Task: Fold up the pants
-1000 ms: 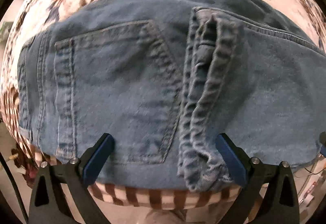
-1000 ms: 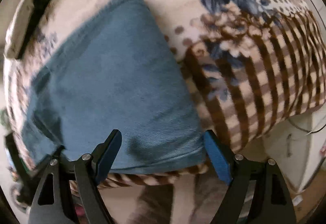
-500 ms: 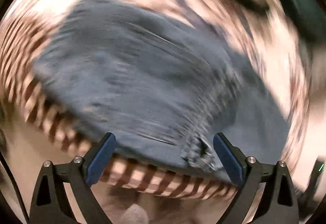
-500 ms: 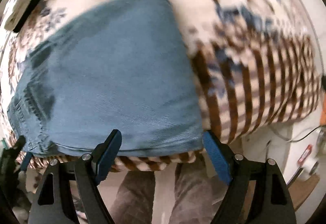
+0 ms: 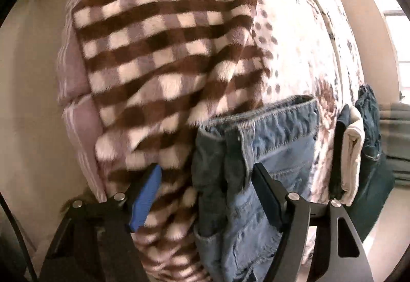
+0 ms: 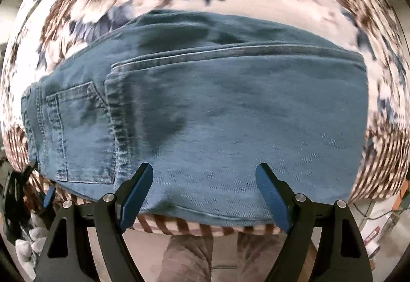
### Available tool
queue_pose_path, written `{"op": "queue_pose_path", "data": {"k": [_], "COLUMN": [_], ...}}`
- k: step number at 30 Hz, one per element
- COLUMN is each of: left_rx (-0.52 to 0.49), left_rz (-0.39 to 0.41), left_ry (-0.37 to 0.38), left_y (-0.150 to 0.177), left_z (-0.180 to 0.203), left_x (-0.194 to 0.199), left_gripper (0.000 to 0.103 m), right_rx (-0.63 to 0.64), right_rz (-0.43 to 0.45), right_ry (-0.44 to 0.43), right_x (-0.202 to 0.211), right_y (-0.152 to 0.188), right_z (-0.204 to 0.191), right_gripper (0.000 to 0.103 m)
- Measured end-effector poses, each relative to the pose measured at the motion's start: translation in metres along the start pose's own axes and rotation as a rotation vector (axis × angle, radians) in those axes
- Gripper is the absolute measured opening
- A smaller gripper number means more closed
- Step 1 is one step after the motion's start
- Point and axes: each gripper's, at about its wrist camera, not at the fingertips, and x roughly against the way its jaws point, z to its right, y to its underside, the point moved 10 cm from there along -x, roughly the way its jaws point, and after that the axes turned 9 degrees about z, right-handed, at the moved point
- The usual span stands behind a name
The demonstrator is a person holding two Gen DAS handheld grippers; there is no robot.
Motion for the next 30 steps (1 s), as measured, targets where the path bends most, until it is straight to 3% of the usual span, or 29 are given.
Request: {"op": "queue_pose_path", "data": {"k": [2,4,7,12,18,24,30], "left_rx": [-0.037,-0.071,-0.137,-0.180,-0.061,-0.087,-0.085], "left_rz": [0.009,0.025,0.055,0.078,0.017,0.043,0.025], "left_ry": [-0.013,0.011,0.017,0.049,0.119,0.190,0.137], "left_y": [-0.007,-0.009,-0.011,-0.010,-0.019,-0.016,-0.019], "left_z": [0.012,0.019,0.030,0.033,0.018,0.028,0.025], "left_x": [-0.017,-0.022,-0.021,-0.018,-0.038,-0.012,-0.044], "left_gripper": [0.069,0.044,0.036,0.036,0.050,0.049,0.050], "right_rx": [0.016,0.014,-0.004,-0.013,-0.035,-0.036,-0.054], "right_rz": [-0.007,-0.020,-0.034,-0.042,-0.077,-0.100,-0.107], "right_ry": [0.014,0.025,0.039,0.059,0.043,0.029,0.029], "right_x": [-0.003,-0.008,-0.010,-0.019,-0.030,-0.044,-0.066], "right_y": [-0.001,0.001,0.003,0.001,0.008,0.032,0.035], "right_z": [-0.002,-0.003,0.007,0.032,0.054,0.070,0.057], "right_gripper": [0.085,0.085,0.085,0.085,0.085,0.085,0.085]}}
